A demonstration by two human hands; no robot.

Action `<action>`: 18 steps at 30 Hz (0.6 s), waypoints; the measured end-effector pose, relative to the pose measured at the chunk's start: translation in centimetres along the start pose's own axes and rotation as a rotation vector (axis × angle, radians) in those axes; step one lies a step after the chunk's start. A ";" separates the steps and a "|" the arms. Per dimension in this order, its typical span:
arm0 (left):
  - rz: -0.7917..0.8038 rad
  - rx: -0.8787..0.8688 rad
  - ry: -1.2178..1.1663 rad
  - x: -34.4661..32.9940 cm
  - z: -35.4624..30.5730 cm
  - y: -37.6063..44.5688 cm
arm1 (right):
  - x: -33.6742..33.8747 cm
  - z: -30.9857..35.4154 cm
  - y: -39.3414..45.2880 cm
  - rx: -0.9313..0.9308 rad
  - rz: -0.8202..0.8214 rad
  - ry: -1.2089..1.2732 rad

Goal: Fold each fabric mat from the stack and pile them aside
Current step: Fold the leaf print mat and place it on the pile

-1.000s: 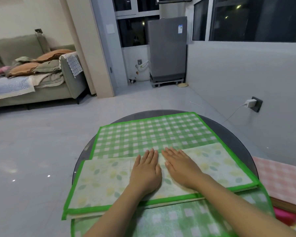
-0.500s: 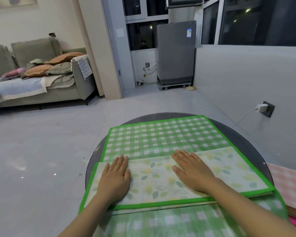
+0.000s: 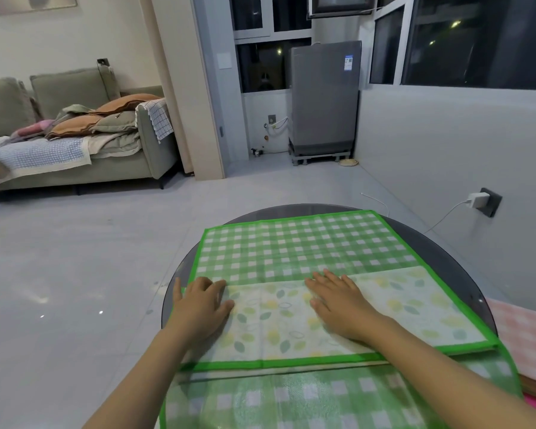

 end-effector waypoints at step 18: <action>-0.201 0.316 -0.484 2.9 5.2 -0.5 | -1.1 5.2 -1.6 0.107 0.180 0.063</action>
Point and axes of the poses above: each hand's wrist, its own y-axis towards the middle knuckle, its own x-axis out of the back of the hand, z = x × y, the point moved 7 cm from there along y, towards the middle knuckle, and after that the axes turned 12 degrees about -x, right-handed, at the moved point
